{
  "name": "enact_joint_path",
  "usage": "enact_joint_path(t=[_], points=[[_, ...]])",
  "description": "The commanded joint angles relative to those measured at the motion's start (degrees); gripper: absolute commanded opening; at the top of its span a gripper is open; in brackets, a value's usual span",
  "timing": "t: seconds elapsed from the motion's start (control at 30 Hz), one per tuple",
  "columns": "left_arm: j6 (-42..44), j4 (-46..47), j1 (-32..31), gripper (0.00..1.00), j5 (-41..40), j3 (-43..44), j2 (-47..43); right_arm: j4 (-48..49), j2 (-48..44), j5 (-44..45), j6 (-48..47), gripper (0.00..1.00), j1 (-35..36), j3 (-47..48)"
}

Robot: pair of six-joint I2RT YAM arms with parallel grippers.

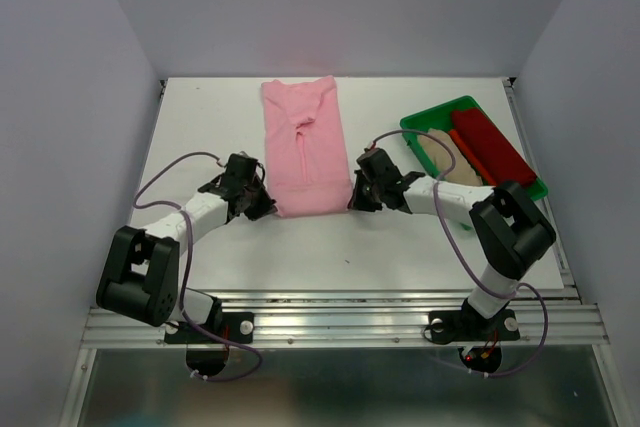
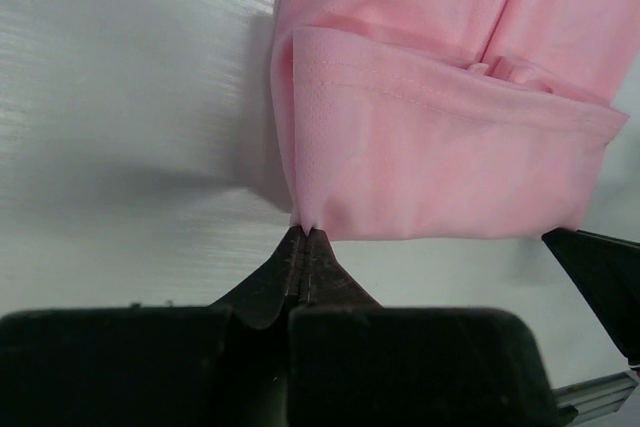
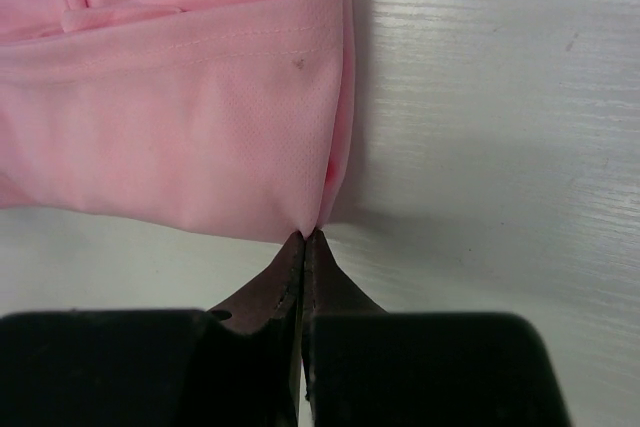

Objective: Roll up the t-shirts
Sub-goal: Roll the T-shirt to the center of the board.

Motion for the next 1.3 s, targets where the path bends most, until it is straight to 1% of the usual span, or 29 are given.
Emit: enact_joint_path(t=[0.0,0.37,0.6,0.7,0.73,0.8,1.03,1.1,1.13,1.17,1.27], points=[[-0.7,-3.8,0.9,0.0,0.4,3.6,0.3,-0.7,-2.0,1.1,-0.3,0.01,0.2,2.8],[-0.9,-4.5,3.5,0.0,3.1,6.6,1.1,-0.7,-2.0,0.2,-0.7,0.01,-1.9,5.2],[-0.7,-5.3,4.1,0.0,3.7,8.0,1.6,-0.9,-1.2,-0.8,-1.0,0.01,-1.9,6.6],[-0.5,-5.3,4.1,0.0,4.4,7.0,1.0,-0.9,-1.4,-0.9,-1.0,0.01,-1.9,6.2],[-0.5,-5.2,4.1,0.0,4.6,6.1,0.9,-1.0,-1.5,-2.7,-1.1,0.01,-1.9,5.7],[-0.4,-5.1,4.1,0.0,5.1,5.1,0.7,-1.0,-1.6,-3.2,-1.0,0.01,-1.9,5.0],[0.0,-2.6,4.1,0.01,6.3,-0.5,-0.7,0.1,-2.0,-4.2,0.3,0.01,-1.9,1.0],[0.5,-2.9,4.1,0.11,5.5,-0.8,-1.1,0.1,-2.0,-4.0,-0.1,0.09,-1.9,0.4],[0.7,-3.1,4.1,0.23,5.1,-0.8,-1.2,-0.1,-2.1,-3.8,-0.3,0.14,-1.9,0.2],[1.4,-3.4,4.1,0.3,4.2,-0.6,-1.5,-0.6,-2.6,-3.1,-1.0,0.23,-1.9,0.2],[2.8,-5.2,4.1,0.46,2.0,0.6,-3.2,-2.5,-3.3,0.2,-2.8,0.31,-1.9,0.8]])
